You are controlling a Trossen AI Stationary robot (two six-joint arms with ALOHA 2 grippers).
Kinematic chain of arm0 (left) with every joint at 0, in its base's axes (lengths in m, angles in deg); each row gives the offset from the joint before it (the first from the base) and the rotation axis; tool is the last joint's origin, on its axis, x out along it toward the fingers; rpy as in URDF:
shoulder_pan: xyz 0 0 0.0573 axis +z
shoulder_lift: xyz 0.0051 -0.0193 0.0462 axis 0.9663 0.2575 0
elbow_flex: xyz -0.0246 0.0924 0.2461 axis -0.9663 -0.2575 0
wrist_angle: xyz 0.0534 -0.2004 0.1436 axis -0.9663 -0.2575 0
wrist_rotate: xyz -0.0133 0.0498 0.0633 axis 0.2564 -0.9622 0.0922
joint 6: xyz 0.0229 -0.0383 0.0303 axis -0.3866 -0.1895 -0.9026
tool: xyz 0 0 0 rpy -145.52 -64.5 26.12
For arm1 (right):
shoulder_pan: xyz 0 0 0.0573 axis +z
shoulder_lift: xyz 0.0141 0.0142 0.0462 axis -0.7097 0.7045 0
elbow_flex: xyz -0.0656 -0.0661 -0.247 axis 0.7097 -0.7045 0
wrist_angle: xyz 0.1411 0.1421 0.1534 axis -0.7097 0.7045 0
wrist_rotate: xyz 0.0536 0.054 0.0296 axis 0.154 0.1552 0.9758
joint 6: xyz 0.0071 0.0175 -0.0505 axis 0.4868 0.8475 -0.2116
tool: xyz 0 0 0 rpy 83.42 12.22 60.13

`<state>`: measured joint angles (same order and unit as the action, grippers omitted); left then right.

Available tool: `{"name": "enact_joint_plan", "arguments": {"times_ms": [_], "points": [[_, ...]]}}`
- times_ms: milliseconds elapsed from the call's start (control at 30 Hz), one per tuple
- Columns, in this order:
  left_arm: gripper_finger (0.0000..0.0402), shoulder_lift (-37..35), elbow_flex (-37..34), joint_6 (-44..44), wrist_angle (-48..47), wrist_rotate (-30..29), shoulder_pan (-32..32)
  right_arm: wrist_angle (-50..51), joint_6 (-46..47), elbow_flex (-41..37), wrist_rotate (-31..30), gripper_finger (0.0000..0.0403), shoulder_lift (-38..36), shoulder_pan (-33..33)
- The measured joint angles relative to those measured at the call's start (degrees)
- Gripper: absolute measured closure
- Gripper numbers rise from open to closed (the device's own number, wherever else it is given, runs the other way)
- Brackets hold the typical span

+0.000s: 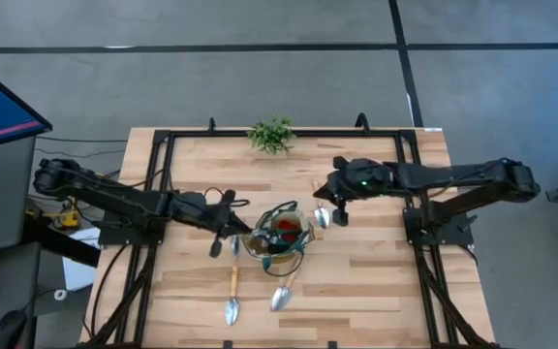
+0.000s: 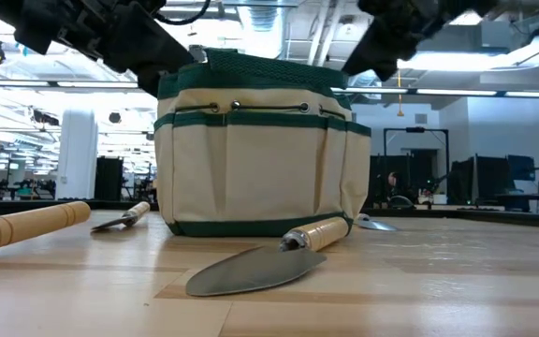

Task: Pick & Place Garden tools in Gardening bag
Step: Put the shear scissors into the gardening bag

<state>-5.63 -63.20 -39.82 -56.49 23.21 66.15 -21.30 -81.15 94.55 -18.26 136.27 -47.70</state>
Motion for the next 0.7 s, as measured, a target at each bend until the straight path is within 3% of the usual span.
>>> {"name": "enact_joint_plan", "arguments": {"times_ms": [200,433,700], "points": [[0.04,-2.04,4.98,1.89,-16.64,-4.79,0.0,-7.16,3.31,-7.63,-3.93,0.0401,-4.94,1.52],[0.04,-1.94,8.4,-0.32,-17.61,-2.32,-0.11,-17.54,3.63,-14.52,-7.35,0.0402,-6.19,3.23],[0.0379,-1.08,8.37,-0.1,-19.8,-3.29,-0.11,-21.06,4.03,-17.38,-7.36,0.0402,-6.23,3.24]]}}
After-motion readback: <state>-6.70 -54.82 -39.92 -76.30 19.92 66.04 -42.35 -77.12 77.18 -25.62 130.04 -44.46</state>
